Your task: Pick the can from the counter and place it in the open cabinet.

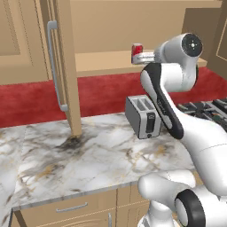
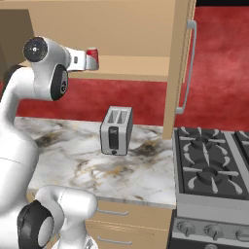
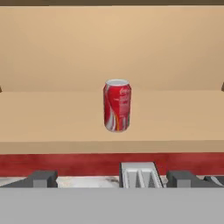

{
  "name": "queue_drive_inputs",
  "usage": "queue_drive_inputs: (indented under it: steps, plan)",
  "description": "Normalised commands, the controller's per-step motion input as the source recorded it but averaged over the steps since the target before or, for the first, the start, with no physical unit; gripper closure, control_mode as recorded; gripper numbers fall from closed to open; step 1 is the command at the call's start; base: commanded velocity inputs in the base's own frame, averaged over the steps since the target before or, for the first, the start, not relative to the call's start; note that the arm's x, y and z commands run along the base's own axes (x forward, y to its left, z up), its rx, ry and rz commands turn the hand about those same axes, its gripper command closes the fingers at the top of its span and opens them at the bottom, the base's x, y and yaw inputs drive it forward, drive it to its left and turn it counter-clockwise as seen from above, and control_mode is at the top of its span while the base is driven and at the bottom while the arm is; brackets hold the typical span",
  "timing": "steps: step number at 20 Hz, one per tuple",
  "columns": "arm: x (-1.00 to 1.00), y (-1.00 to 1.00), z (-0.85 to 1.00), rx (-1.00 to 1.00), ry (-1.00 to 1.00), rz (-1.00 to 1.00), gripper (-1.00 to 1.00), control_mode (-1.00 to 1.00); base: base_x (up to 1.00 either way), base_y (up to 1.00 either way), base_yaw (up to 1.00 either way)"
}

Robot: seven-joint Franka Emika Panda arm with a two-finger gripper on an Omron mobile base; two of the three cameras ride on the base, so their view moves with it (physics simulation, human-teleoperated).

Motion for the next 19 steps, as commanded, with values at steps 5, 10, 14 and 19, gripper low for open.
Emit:
queue_drive_inputs:
  steps: [5, 10, 14, 19]
  plan:
    - [-0.97, -0.12, 0.02, 0.01, 0.0, 0.0, -1.0, -1.0, 0.0, 0.0, 0.0]
    - [-1.0, -0.17, 0.03, 0.01, 0.0, 0.0, -1.0, -1.0, 0.0, 0.0, 0.0]
    - [-1.0, -0.13, 0.0, 0.0, 0.02, 0.0, -1.0, -1.0, 0.0, 0.0, 0.0]
    - [-1.0, -0.1, 0.0, 0.0, 0.09, 0.0, -1.0, -1.0, 0.0, 0.0, 0.0]
